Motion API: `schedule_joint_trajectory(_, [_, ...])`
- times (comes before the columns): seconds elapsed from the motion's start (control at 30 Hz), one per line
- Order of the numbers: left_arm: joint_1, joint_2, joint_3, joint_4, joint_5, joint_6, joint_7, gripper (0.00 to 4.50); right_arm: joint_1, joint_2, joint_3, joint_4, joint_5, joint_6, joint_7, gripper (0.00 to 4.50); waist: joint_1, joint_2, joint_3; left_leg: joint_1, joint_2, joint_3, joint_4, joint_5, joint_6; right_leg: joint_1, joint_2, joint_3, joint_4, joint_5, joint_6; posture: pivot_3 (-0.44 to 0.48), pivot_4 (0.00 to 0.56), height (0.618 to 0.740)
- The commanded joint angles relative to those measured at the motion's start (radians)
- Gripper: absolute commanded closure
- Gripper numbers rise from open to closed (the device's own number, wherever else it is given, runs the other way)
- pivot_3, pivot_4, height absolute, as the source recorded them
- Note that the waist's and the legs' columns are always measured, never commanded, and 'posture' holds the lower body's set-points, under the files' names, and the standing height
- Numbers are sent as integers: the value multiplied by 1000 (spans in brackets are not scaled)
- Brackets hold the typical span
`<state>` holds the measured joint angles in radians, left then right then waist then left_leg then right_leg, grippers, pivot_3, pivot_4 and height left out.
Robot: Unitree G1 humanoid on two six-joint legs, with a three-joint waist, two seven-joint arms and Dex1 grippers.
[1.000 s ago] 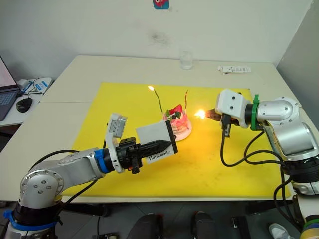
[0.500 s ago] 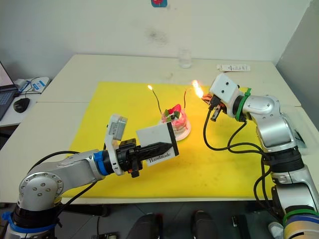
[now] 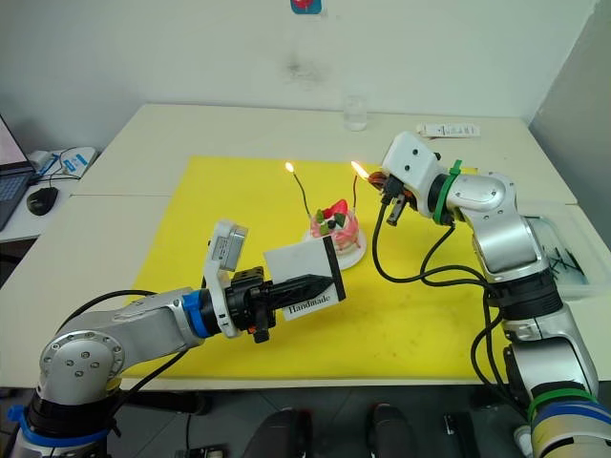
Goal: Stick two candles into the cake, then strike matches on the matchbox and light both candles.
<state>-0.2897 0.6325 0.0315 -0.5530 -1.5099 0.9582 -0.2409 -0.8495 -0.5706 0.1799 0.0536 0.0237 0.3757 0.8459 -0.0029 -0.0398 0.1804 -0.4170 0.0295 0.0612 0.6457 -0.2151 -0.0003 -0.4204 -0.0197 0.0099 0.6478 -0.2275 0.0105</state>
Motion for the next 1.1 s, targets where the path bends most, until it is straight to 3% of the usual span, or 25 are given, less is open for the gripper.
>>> schedule_joint_trajectory(0.03, [-13,-6,-5,-39,-4,-14,0,4500,-35,5,-7,-14,-3,-29,-1,4491,0,0,0,0,0,0,0,0,0,0,0,0,0,0,0,0,150,740])
schedule_joint_trajectory(0.97, [-27,-12,-16,-29,2,-13,-6,4500,-12,-36,-25,2,-16,-29,-3,4491,0,0,0,0,0,0,0,0,0,0,0,0,0,0,0,0,150,740])
schedule_joint_trajectory(1.1, [-25,-9,-18,-36,-2,-15,-4,4500,47,-135,-81,-72,-4,5,16,4491,6,0,0,0,0,-1,0,0,0,0,0,-2,0,0,0,0,150,740])
